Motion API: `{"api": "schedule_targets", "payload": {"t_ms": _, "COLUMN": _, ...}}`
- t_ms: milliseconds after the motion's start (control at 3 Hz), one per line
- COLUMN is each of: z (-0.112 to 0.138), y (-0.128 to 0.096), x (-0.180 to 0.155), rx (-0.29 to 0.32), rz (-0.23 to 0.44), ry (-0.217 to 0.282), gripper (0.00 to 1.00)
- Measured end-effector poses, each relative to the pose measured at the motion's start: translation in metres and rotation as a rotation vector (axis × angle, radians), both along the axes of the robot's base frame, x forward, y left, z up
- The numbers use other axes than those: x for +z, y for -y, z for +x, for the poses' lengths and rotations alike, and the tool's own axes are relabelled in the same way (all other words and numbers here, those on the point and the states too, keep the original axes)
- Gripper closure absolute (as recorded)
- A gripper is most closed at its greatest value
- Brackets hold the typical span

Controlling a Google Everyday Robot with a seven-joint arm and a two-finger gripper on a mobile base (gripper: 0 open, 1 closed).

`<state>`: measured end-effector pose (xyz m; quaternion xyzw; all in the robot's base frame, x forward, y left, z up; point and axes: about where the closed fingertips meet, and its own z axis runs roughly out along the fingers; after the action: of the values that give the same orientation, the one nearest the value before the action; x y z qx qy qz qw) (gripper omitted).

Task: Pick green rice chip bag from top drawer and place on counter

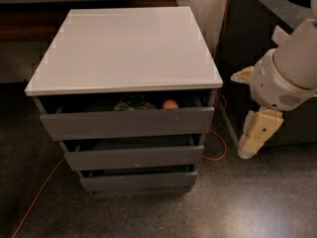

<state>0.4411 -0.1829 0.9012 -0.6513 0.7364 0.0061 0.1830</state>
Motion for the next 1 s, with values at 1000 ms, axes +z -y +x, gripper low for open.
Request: {"api": "schedule_targets", "payload": {"t_ms": 1000, "z": 0.070, "y": -0.114, "x": -0.118, "rx": 0.219, "rz": 0.219, "ry": 0.148, "gripper": 0.00}}
